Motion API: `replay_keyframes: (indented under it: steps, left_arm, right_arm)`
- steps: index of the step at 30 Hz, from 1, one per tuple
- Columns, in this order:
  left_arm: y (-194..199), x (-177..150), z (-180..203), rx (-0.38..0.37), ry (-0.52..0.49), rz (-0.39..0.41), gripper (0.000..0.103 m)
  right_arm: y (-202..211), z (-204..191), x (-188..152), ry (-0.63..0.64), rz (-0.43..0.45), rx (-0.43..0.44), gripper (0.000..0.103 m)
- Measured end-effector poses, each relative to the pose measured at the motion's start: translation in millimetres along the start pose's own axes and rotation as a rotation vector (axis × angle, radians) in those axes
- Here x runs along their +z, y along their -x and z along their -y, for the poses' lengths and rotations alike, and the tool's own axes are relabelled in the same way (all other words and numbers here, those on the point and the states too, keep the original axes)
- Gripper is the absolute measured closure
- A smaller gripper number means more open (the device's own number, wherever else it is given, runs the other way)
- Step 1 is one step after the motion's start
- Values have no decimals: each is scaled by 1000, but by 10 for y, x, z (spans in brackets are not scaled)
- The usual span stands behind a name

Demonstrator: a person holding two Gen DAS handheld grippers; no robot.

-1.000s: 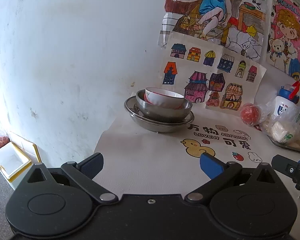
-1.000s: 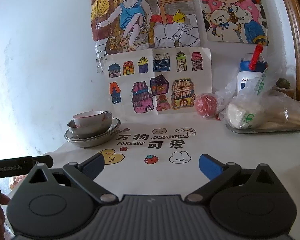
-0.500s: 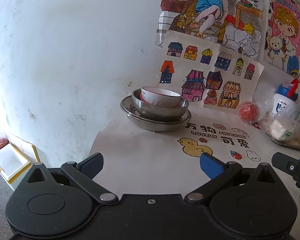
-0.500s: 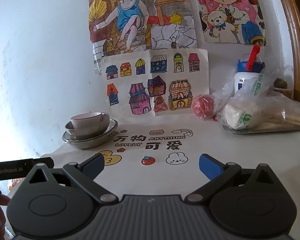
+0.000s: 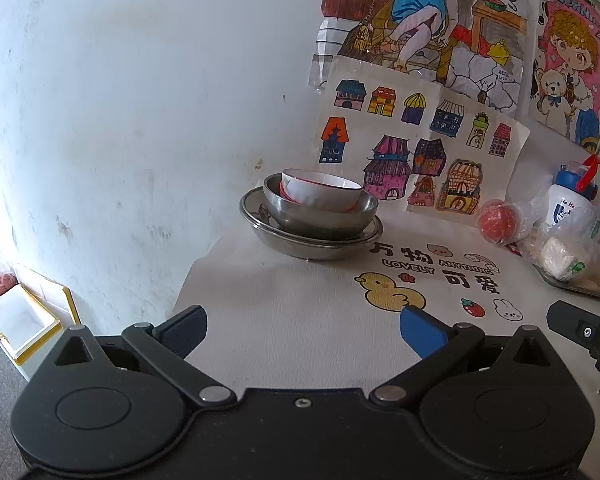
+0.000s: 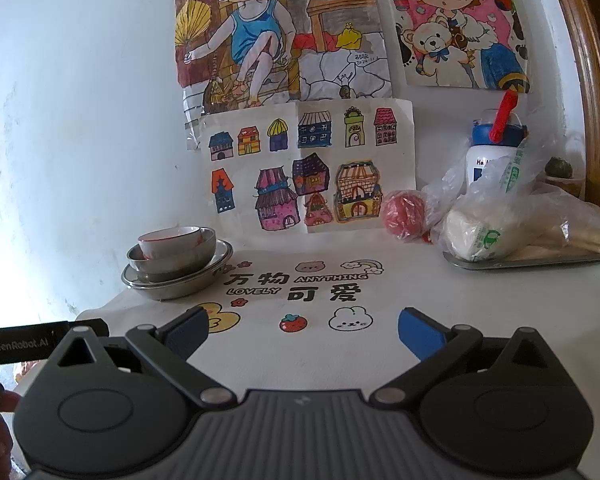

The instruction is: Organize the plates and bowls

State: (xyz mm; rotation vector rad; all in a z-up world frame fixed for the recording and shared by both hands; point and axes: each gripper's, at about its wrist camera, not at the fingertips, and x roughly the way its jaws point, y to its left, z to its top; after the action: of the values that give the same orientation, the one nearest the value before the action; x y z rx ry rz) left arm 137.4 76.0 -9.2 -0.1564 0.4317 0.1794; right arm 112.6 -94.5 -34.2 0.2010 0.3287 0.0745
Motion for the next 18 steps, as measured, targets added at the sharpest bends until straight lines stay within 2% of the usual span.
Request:
replay_keyframes:
  steps: [18]
  left_arm:
    - [-7, -4, 23, -33, -30, 3, 1]
  right_arm:
    - [-6, 1, -5, 3, -1, 0, 0]
